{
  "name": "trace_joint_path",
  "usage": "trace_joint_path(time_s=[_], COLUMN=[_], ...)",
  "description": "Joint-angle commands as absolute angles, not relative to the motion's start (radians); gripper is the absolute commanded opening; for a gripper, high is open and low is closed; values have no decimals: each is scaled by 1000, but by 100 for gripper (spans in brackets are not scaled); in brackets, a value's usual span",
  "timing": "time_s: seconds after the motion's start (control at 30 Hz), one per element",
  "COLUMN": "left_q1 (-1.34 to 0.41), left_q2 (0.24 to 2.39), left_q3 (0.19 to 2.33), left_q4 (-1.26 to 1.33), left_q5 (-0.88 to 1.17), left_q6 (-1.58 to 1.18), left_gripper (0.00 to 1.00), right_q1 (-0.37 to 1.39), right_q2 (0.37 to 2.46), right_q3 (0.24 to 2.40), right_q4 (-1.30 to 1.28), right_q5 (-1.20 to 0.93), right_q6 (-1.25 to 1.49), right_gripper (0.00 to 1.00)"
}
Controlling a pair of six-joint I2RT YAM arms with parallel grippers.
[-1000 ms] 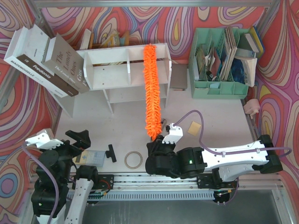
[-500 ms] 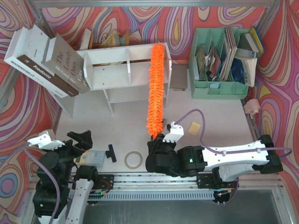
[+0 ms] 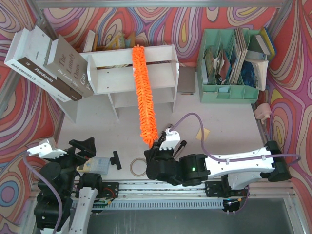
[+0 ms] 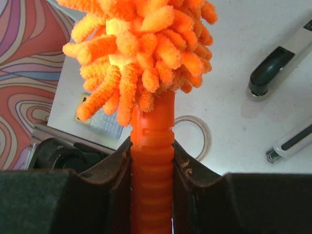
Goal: Dust the bookshelf with a duster
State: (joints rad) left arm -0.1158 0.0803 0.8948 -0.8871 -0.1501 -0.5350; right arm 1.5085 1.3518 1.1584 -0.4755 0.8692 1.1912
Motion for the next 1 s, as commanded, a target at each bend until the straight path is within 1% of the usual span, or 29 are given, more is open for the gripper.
trace_joint_path(time_s=[0.0,0.13,0.23,0.33,0.53,0.7,0.97], left_q1=[-108,-105,-104,-103,-103,-102,-98], left_q2=[71,72,72,72,74,75,78], left_q3=[883,882,882,882,882,881,880], left_q4=[-855,-855,-854,-854,-854,-853,-853], left_q5=[-152,-148,-147,-149,-148,-146,-145], left_q6=[-540,-540,-540,-541,-541,-541,-540], left_gripper=[98,98,98,98,98,98,98], right_q1=[1501,1498,1497,1497,1497,1500,1511], right_q2=[1295,1270,1261,1267,1297,1345,1351], right_q3=[1161,1167,1167,1167,1149,1177,1160], right_q4=[-643,-838,-877,-824,-575,-559,-534], right_q5=[974,1015,1019,1004,900,823,749], right_q6=[1344,1527,1560,1516,1271,1238,1239], right_gripper=[0,0,0,0,0,0,0])
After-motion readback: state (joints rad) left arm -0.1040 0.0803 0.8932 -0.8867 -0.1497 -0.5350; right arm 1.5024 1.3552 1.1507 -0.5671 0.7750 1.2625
